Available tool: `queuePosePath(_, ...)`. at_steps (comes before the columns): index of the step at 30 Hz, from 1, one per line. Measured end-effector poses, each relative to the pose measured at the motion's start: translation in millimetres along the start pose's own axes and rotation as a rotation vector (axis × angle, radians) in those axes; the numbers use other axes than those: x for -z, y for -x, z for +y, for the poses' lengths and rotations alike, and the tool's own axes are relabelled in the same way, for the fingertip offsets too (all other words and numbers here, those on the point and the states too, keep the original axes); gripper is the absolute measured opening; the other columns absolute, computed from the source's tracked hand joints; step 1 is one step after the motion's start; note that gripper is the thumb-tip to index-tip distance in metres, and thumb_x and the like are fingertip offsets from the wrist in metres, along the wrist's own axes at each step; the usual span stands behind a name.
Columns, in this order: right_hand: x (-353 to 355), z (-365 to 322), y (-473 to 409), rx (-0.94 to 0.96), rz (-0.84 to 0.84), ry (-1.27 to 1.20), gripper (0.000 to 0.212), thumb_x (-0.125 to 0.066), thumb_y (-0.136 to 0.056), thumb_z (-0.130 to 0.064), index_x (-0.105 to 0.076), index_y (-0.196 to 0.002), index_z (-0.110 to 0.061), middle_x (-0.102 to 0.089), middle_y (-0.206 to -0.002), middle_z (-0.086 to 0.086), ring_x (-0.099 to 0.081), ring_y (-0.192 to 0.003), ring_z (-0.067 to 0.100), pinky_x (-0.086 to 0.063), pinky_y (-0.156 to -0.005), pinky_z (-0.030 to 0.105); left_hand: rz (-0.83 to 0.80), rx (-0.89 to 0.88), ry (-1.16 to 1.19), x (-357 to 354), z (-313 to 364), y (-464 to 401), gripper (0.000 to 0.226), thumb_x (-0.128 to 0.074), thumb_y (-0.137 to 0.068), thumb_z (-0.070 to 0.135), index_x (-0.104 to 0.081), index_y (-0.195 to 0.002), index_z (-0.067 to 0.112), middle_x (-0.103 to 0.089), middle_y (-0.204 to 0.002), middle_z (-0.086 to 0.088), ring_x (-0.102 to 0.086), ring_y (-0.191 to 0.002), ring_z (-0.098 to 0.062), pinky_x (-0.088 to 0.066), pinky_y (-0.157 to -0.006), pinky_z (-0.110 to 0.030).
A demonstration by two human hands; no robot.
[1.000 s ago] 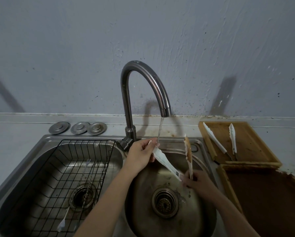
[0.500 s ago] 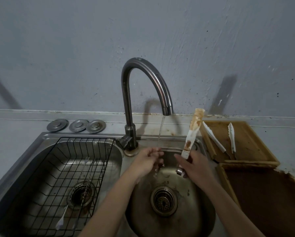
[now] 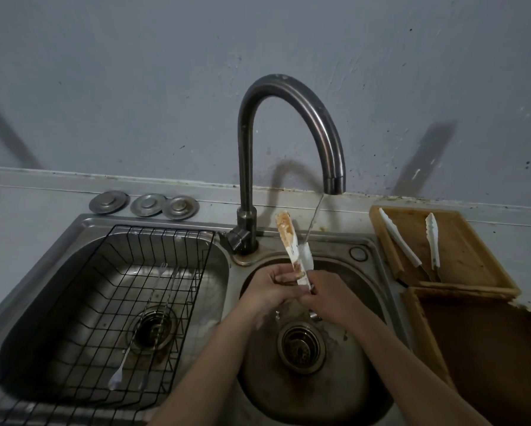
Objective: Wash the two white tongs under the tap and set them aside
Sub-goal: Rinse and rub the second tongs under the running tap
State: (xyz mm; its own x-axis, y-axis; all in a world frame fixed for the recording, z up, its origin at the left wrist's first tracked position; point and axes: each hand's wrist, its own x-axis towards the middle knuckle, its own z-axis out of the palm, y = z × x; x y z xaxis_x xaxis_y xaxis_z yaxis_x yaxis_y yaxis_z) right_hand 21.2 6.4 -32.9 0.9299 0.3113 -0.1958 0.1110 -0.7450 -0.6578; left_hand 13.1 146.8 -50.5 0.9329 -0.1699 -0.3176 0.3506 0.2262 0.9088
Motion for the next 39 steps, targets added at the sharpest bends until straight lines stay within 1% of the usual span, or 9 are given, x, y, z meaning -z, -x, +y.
queuePosePath(5, -1, 4, 1, -0.007, -0.011, 0.004, 0.022, -0.062, -0.078, -0.017, -0.053, -0.069, -0.035, -0.062, -0.07, -0.01, -0.062, -0.056, 0.001, -0.042, -0.044, 0.011, 0.012, -0.01, -0.056, 0, -3, -5, 0.038, -0.075, -0.064, -0.013, -0.068, -0.092, 0.011, -0.076, -0.074, 0.002, -0.071, -0.075, -0.011, -0.058, -0.067, -0.023)
queuePosePath(11, 4, -3, -6, 0.023, -0.026, 0.0, 0.011, -0.063, -0.075, -0.011, -0.06, -0.078, -0.021, -0.066, -0.078, -0.001, -0.067, -0.067, 0.014, -0.058, -0.056, 0.028, 0.06, -0.034, -0.008, 0, 1, -7, 0.04, -0.071, -0.065, -0.019, -0.066, -0.088, 0.013, -0.072, -0.079, -0.004, -0.069, -0.074, -0.016, -0.058, -0.075, -0.031)
queuePosePath(18, -6, -4, -7, 0.076, -0.058, -0.03, 0.01, -0.061, -0.074, -0.012, -0.063, -0.081, -0.02, -0.067, -0.079, -0.001, -0.063, -0.063, 0.003, -0.042, -0.044, 0.009, 0.079, -0.065, -0.094, 9, 2, -3, 0.044, -0.072, -0.063, -0.019, -0.061, -0.103, -0.005, -0.069, -0.082, -0.011, -0.066, -0.076, -0.021, -0.055, -0.077, -0.035)
queuePosePath(22, -8, -2, -4, 0.098, -0.049, -0.036, 0.013, -0.06, -0.076, -0.015, -0.057, -0.068, -0.025, -0.059, -0.063, -0.007, -0.056, -0.051, -0.005, -0.039, -0.044, 0.008, 0.103, -0.037, -0.078, 7, 0, 0, 0.006, -0.069, -0.08, 0.004, -0.066, -0.078, 0.009, -0.069, -0.066, -0.002, -0.065, -0.063, -0.014, -0.054, -0.066, -0.027)
queuePosePath(25, -7, -1, -3, 0.118, -0.061, -0.029, 0.013, -0.06, -0.077, -0.018, -0.056, -0.065, -0.023, -0.055, -0.057, -0.007, -0.051, -0.048, -0.003, -0.038, -0.045, 0.011, 0.148, -0.046, -0.08, 6, -1, -3, 0.018, -0.062, -0.087, 0.018, -0.065, -0.07, 0.015, -0.068, -0.073, -0.008, -0.063, -0.07, -0.02, -0.052, -0.076, -0.036)
queuePosePath(30, -4, 2, 2, 0.116, -0.063, -0.054, 0.01, -0.061, -0.078, -0.016, -0.058, -0.08, -0.025, -0.057, -0.058, -0.01, -0.056, -0.051, -0.008, -0.038, -0.044, 0.007, 0.1, -0.044, -0.158, 5, -3, -2, 0.016, -0.077, -0.071, 0.004, -0.066, -0.08, 0.013, -0.071, -0.076, -0.002, -0.068, -0.069, -0.013, -0.055, -0.063, -0.024)
queuePosePath(32, -4, 5, 2, 0.112, -0.079, -0.042, 0.003, -0.061, -0.078, -0.018, -0.062, -0.08, -0.02, -0.058, -0.059, -0.008, -0.055, -0.049, -0.005, -0.038, -0.045, 0.009, 0.123, -0.021, -0.108, 6, -1, -3, 0.008, -0.077, -0.074, 0.013, -0.069, -0.073, 0.014, -0.071, -0.073, -0.003, -0.067, -0.065, -0.013, -0.055, -0.063, -0.024)
queuePosePath(35, 0, 6, 4, 0.115, -0.099, -0.013, 0.011, -0.06, -0.075, -0.021, -0.066, -0.079, -0.013, -0.056, -0.057, -0.007, -0.049, -0.046, -0.002, -0.036, -0.047, 0.013, 0.173, 0.0, -0.022, 5, -2, -5, 0.024, -0.069, -0.082, 0.027, -0.07, -0.061, 0.015, -0.068, -0.068, -0.008, -0.063, -0.062, -0.017, -0.053, -0.065, -0.028)
queuePosePath(39, 5, 9, 9, 0.123, -0.101, -0.036, 0.012, -0.06, -0.078, -0.014, -0.058, -0.074, -0.026, -0.056, -0.056, -0.01, -0.052, -0.045, -0.006, -0.036, -0.043, 0.008, 0.11, 0.011, -0.04, -7, -9, -1, 0.007, -0.074, -0.076, 0.01, -0.069, -0.078, 0.008, -0.072, -0.075, -0.009, -0.067, -0.064, -0.017, -0.056, -0.062, -0.028)
